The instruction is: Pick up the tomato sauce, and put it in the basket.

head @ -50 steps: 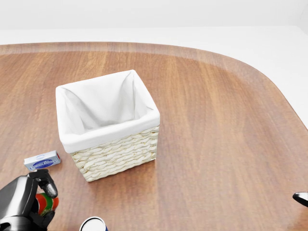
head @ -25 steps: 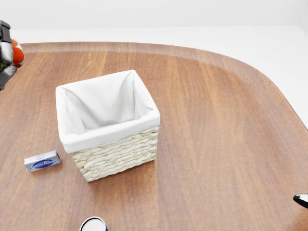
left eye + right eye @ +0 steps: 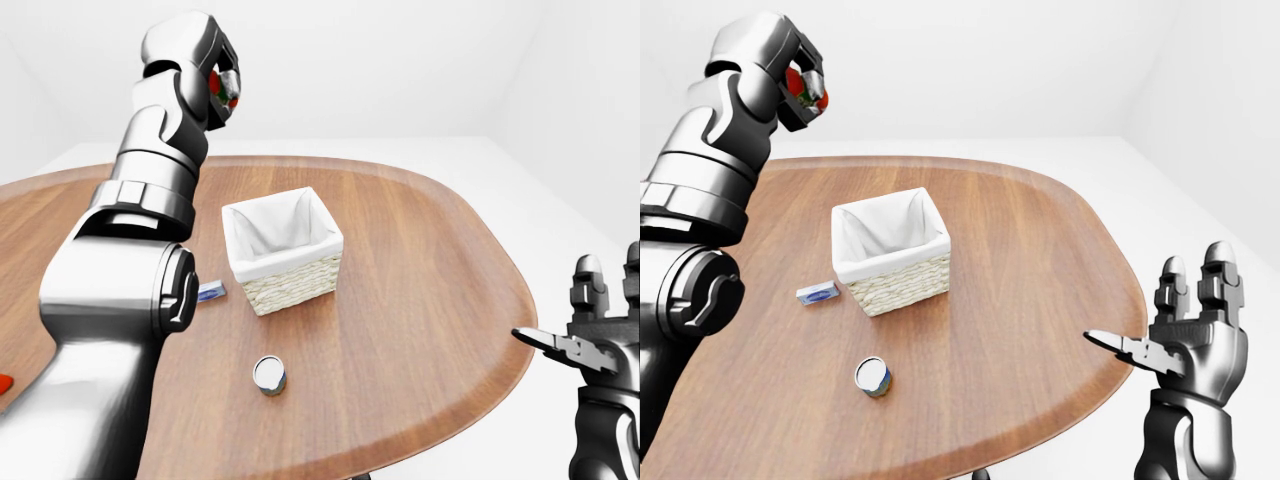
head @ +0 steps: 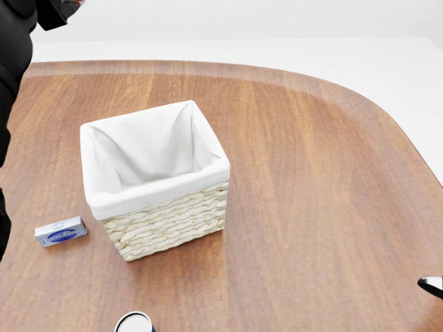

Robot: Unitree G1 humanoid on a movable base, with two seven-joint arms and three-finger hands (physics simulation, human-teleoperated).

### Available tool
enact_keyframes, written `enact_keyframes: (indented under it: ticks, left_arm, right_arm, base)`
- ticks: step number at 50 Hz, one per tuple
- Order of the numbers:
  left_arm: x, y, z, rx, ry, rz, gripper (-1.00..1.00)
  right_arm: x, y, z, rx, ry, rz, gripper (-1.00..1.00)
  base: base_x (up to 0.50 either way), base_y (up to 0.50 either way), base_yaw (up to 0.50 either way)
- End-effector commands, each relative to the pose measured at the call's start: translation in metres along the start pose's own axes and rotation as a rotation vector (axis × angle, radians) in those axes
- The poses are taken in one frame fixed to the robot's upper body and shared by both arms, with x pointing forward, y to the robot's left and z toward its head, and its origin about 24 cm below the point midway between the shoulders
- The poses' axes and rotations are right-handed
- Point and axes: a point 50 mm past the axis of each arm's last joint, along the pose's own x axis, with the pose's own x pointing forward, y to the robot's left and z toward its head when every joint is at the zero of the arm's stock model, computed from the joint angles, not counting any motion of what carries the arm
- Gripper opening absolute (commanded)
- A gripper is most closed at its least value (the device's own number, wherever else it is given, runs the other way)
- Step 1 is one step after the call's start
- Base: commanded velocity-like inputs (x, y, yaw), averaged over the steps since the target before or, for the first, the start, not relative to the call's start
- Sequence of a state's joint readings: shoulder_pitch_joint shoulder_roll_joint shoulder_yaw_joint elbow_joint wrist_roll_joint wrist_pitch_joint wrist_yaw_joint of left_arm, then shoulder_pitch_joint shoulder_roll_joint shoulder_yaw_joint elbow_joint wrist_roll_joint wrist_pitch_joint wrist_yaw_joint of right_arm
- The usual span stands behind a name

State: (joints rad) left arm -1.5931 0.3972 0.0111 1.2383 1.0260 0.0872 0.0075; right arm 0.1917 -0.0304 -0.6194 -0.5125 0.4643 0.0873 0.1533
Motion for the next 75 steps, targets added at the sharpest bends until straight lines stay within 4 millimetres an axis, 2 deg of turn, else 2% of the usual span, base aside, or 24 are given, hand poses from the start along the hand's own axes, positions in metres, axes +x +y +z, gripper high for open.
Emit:
enact_keyframes:
  ticks: [1,8,14,19,27,40,41,46,65,67,69,75]
  left_arm:
    - [-0.004,-0.032,0.031,0.132,-0.058,-0.099,-1.0]
    - [-0.011,-0.062,0.029,0.294,-0.112,-0.167,-1.0]
    - [-0.017,-0.084,0.03,0.253,-0.15,-0.25,-1.0]
    - [-0.028,-0.114,0.024,0.322,-0.17,-0.293,-1.0]
    - [-0.04,-0.139,0.019,0.353,-0.187,-0.339,-1.0]
    - [-0.049,-0.158,0.013,0.381,-0.186,-0.383,-1.0]
    - [-0.051,-0.161,0.011,0.383,-0.18,-0.393,-1.0]
    - [-0.055,-0.168,0.006,0.396,-0.165,-0.412,-1.0]
    - [-0.061,-0.179,-0.004,0.396,-0.133,-0.448,-1.0]
    - [-0.063,-0.182,-0.005,0.396,-0.134,-0.454,-1.0]
    - [-0.065,-0.184,-0.005,0.39,-0.134,-0.46,-1.0]
    - [-0.066,-0.186,-0.005,0.39,-0.137,-0.462,-1.0]
  right_arm:
    - [0.001,0.002,-0.001,0.0,0.003,0.005,1.0]
    - [0.0,-0.001,0.0,0.006,0.002,0.002,1.0]
    - [0.001,0.002,-0.005,0.003,0.019,0.008,1.0]
    - [0.0,0.001,0.003,0.0,-0.009,0.006,1.0]
    - [0.0,0.002,-0.001,0.002,0.003,0.01,1.0]
    - [0.0,0.002,-0.001,0.003,0.003,0.01,1.0]
    - [0.0,0.004,0.005,-0.001,-0.02,0.01,1.0]
    - [0.0,0.003,0.0,0.002,0.001,0.01,1.0]
    - [0.0,0.003,-0.001,0.002,0.004,0.012,1.0]
    - [0.001,0.005,0.008,-0.002,-0.033,0.012,1.0]
    - [0.0,0.004,0.001,0.0,-0.005,0.013,1.0]
    - [0.0,0.004,-0.002,0.002,0.007,0.013,1.0]
  base:
    - [0.0,0.0,0.0]
    - [0.0,0.0,0.0]
    - [0.0,0.0,0.0]
    - [0.0,0.0,0.0]
    - [0.0,0.0,0.0]
    - [0.0,0.0,0.0]
    - [0.0,0.0,0.0]
    - [0.0,0.0,0.0]
    - [0.0,0.0,0.0]
    - [0.0,0.0,0.0]
    - [0.0,0.0,0.0]
    - [0.0,0.0,0.0]
